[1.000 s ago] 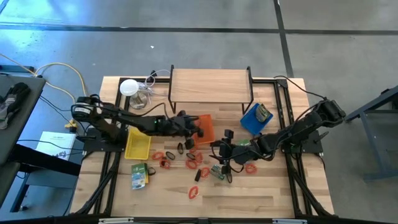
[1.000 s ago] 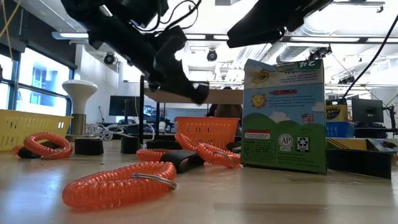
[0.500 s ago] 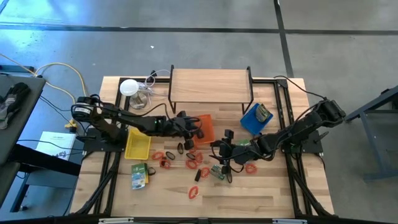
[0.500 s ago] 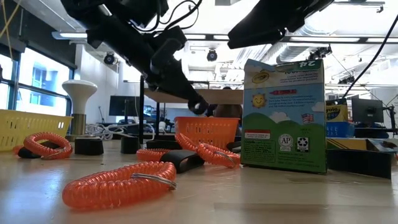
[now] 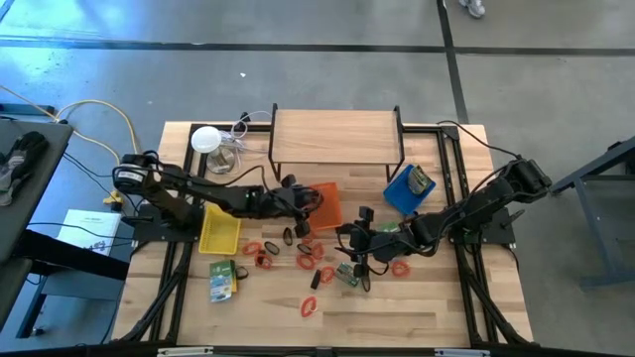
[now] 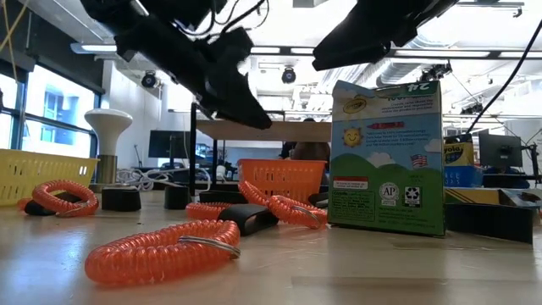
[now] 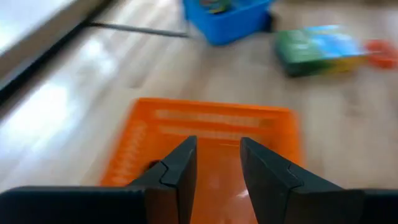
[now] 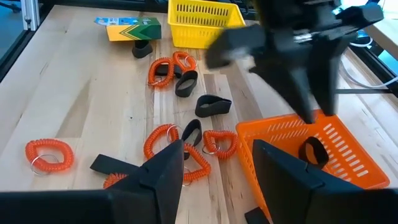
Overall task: Pick & Place Office Desk Supplies
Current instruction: Put the orange spring key chain into the yellow bin
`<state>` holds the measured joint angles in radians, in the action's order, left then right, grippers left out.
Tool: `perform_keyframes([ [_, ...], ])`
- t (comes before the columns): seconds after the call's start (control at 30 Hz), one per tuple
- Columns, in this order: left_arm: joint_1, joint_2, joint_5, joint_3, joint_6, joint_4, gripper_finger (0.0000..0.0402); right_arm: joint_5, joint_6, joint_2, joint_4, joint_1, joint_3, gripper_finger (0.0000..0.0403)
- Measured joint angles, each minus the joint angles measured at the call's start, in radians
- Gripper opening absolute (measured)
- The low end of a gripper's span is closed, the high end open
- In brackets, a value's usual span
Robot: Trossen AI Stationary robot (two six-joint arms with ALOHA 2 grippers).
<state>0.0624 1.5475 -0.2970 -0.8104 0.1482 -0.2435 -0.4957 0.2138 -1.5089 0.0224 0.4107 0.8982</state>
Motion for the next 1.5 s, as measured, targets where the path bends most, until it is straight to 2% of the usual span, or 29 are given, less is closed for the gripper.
perform_keyframes([
  [0.23, 0.036, -0.040, 0.471, 0.000, -0.142, 0.048, 0.0118, 0.000, 0.000, 0.000, -0.016, 0.000, 0.000, 0.0180],
  [0.33, 0.050, -0.040, 0.573, 0.000, -0.207, 0.079, 0.0118, 0.000, 0.000, 0.000, -0.016, 0.000, 0.000, 0.0180],
  [0.57, 0.070, 0.015, 0.552, 0.003, -0.434, 0.119, 0.0118, 0.000, 0.000, 0.000, -0.018, 0.000, 0.000, 0.0180],
  [0.7, 0.098, 0.061, 0.547, 0.003, -0.478, 0.108, 0.0118, 0.001, 0.003, 0.000, -0.018, 0.002, 0.000, 0.0180],
  [0.87, 0.146, 0.128, 0.457, 0.002, -0.504, 0.006, 0.0118, 0.009, 0.021, 0.000, -0.018, 0.011, 0.000, 0.0180],
  [1.07, 0.169, 0.135, 0.401, 0.002, -0.577, -0.054, 0.0118, 0.031, 0.026, 0.000, -0.016, 0.022, 0.000, 0.0180],
  [1.3, 0.139, 0.135, 0.342, 0.002, -0.567, -0.054, 0.0118, 0.031, 0.026, 0.000, -0.011, 0.022, 0.000, 0.0180],
  [1.5, 0.124, 0.135, 0.278, 0.002, -0.440, -0.056, 0.0118, 0.032, 0.024, 0.000, -0.018, 0.022, 0.000, 0.0180],
])
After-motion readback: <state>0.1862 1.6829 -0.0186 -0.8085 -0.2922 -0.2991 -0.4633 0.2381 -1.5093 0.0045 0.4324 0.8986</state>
